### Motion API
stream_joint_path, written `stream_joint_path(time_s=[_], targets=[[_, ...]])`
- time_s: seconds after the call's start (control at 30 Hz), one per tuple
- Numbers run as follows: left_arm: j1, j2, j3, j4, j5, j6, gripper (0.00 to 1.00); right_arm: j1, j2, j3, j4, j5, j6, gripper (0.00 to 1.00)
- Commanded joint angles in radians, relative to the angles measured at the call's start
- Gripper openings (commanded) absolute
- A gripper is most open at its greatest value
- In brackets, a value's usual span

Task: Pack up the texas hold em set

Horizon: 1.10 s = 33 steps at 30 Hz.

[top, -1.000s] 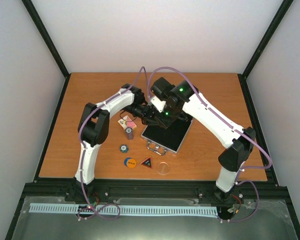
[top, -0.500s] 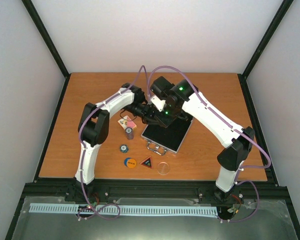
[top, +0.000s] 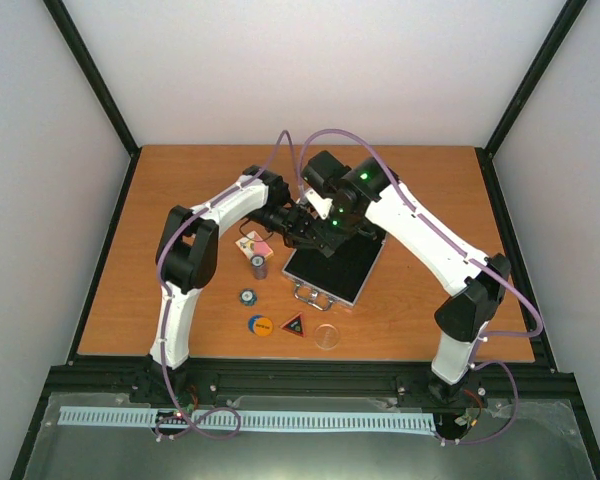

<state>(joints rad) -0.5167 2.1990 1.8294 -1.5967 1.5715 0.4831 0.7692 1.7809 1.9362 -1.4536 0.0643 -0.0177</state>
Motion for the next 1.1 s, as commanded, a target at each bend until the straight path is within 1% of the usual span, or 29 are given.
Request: stream_joint_path(time_s=[0.0, 0.17, 0.27, 0.37, 0.43, 0.6, 0.7, 0.83, 1.07], targets=[[-0.026, -0.017, 0.029, -0.036, 0.143, 0.024, 0.01, -0.030, -0.047, 0.056, 0.169, 0.098, 0.037, 0.86], [-0.013, -0.007, 0.034, -0.037, 0.142, 0.026, 0.01, -0.030, -0.085, 0.043, 0.158, 0.063, 0.039, 0.93], [-0.005, -0.012, 0.032, -0.039, 0.141, 0.028, 0.01, -0.030, -0.116, 0.040, 0.160, 0.010, 0.037, 0.93], [-0.002, -0.029, 0.025, -0.039, 0.141, 0.031, 0.01, -0.030, -0.161, 0.036, 0.178, 0.003, 0.043, 0.93], [-0.002, -0.046, 0.018, -0.040, 0.141, 0.034, 0.01, -0.030, -0.181, 0.037, 0.186, 0.040, 0.052, 0.94], [0.013, -0.103, 0.012, -0.042, 0.137, 0.038, 0.01, -0.031, -0.204, 0.037, 0.212, 0.206, 0.092, 0.94], [0.032, -0.129, 0.030, -0.044, 0.133, 0.033, 0.01, -0.031, -0.213, 0.031, 0.239, 0.258, 0.108, 0.94], [0.068, -0.159, 0.085, -0.044, 0.113, 0.014, 0.01, -0.031, -0.210, 0.039, 0.247, 0.309, 0.103, 0.94], [0.118, -0.214, 0.241, -0.040, 0.056, -0.036, 0.01, -0.031, -0.216, 0.077, 0.230, 0.438, 0.106, 0.94]])
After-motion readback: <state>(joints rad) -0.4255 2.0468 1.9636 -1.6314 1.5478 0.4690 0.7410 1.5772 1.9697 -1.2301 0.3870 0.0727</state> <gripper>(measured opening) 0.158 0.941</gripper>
